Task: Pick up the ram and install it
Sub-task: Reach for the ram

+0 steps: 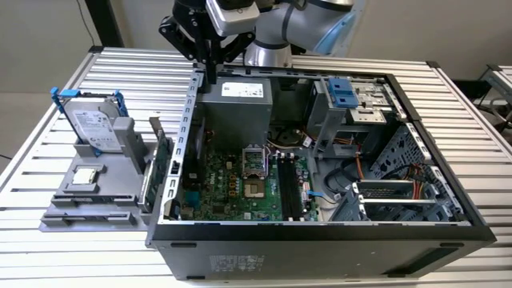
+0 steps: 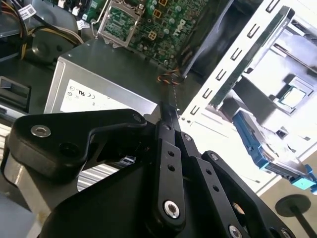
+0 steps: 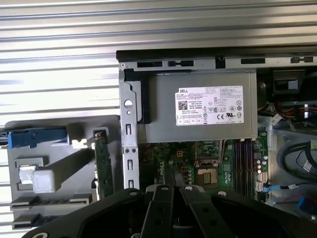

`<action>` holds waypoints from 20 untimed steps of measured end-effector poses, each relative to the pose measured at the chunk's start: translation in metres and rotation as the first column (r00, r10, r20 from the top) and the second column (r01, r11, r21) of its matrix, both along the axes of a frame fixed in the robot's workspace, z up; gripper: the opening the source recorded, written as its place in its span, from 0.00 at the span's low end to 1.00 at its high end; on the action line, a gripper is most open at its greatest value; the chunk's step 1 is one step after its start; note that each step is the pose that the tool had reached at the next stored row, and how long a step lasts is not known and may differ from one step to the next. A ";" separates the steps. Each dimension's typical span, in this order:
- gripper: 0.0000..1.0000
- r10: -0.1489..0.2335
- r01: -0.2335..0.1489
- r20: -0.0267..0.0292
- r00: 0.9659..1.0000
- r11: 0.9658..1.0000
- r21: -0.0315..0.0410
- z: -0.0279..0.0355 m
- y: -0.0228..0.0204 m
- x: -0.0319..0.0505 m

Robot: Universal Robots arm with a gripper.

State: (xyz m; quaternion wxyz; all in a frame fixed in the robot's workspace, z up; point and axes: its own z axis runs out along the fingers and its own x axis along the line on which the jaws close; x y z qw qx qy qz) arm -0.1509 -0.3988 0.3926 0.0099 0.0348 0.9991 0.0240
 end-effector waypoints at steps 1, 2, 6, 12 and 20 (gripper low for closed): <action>0.00 0.000 0.000 0.000 1.000 1.000 0.000 0.0000 0.0000 -0.0013; 0.00 0.000 0.000 0.000 1.000 1.000 0.000 0.0000 0.0000 -0.0027; 0.00 0.000 0.000 0.000 1.000 1.000 0.000 0.0000 0.0000 -0.0079; 0.00 0.000 0.000 0.000 1.000 1.000 0.000 0.0000 0.0000 -0.0158; 0.00 0.001 -0.001 0.000 1.000 1.000 0.000 0.0000 0.0000 -0.0266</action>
